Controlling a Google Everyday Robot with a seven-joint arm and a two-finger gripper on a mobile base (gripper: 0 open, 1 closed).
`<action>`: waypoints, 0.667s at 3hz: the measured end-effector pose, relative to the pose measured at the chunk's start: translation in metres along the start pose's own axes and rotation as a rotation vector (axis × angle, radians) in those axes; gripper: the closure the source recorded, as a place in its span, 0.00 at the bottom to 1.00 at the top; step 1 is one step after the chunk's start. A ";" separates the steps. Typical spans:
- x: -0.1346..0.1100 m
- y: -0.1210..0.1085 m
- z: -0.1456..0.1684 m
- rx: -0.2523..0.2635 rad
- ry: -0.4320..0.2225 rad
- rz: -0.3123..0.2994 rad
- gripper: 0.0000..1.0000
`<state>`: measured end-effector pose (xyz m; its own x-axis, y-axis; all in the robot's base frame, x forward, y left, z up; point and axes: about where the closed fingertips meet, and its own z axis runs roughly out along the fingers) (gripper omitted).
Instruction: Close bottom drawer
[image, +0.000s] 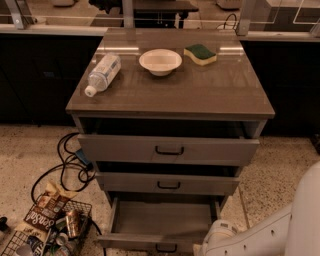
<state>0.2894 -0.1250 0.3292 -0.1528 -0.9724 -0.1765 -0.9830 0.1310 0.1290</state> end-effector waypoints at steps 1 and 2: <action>-0.006 -0.001 0.011 -0.009 -0.019 -0.003 0.00; -0.015 -0.002 0.022 -0.005 -0.037 -0.017 0.00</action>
Offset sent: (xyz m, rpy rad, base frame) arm 0.0004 0.0355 -0.0354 0.0575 -0.0229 0.0238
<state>0.2915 -0.1064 0.3102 -0.1396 -0.9667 -0.2147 -0.9850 0.1133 0.1300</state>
